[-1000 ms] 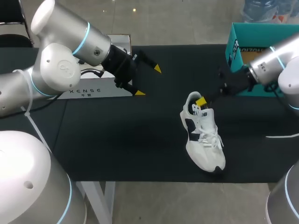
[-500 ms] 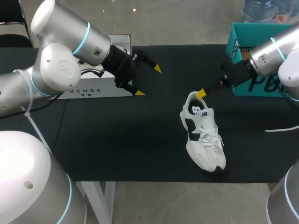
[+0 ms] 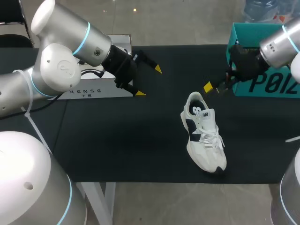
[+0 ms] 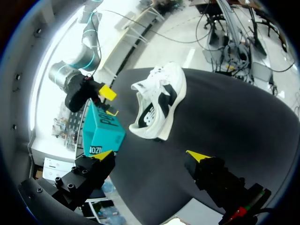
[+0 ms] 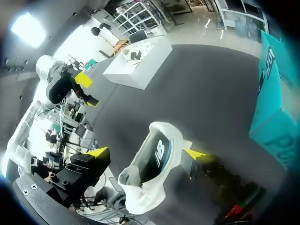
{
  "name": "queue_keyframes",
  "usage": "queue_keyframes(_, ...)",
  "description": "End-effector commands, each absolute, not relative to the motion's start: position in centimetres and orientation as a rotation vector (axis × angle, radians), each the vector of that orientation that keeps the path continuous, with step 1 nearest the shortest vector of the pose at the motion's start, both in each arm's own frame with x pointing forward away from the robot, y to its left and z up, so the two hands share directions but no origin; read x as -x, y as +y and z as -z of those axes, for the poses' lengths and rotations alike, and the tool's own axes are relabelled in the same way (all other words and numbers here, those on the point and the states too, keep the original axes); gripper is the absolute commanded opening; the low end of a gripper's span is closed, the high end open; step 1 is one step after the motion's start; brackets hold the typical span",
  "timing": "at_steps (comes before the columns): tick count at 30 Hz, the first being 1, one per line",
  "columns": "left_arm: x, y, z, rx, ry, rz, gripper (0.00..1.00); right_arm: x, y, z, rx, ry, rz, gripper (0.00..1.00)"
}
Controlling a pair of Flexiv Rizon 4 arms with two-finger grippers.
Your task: Take the shoe out of the shoebox, open the shoe tongue, remove and reinsert the insole, then place the shoe into the shoebox
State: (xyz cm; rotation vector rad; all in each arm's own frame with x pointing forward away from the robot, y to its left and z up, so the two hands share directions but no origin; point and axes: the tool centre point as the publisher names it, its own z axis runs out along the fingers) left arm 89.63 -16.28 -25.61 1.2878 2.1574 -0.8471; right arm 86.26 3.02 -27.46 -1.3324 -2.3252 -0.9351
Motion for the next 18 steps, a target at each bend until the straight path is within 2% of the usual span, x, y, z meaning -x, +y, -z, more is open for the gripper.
queue_keyframes(1, -89.6, -16.3, 25.6, -1.29, 2.16, 0.843, 1.0, -84.1, 4.7, 24.9, 1.653, -2.624, 0.534, 1.0)
queue_keyframes(3, -89.6, -16.3, 25.6, -1.29, 2.16, 0.843, 1.0, -84.0, 5.4, 24.8, 1.681, -2.647, 0.451, 1.0)
queue_keyframes(18, -89.6, -16.3, 25.6, -1.29, 2.16, 0.843, 1.0, -82.7, 8.1, 26.9, 1.784, -2.632, 0.489, 1.0)
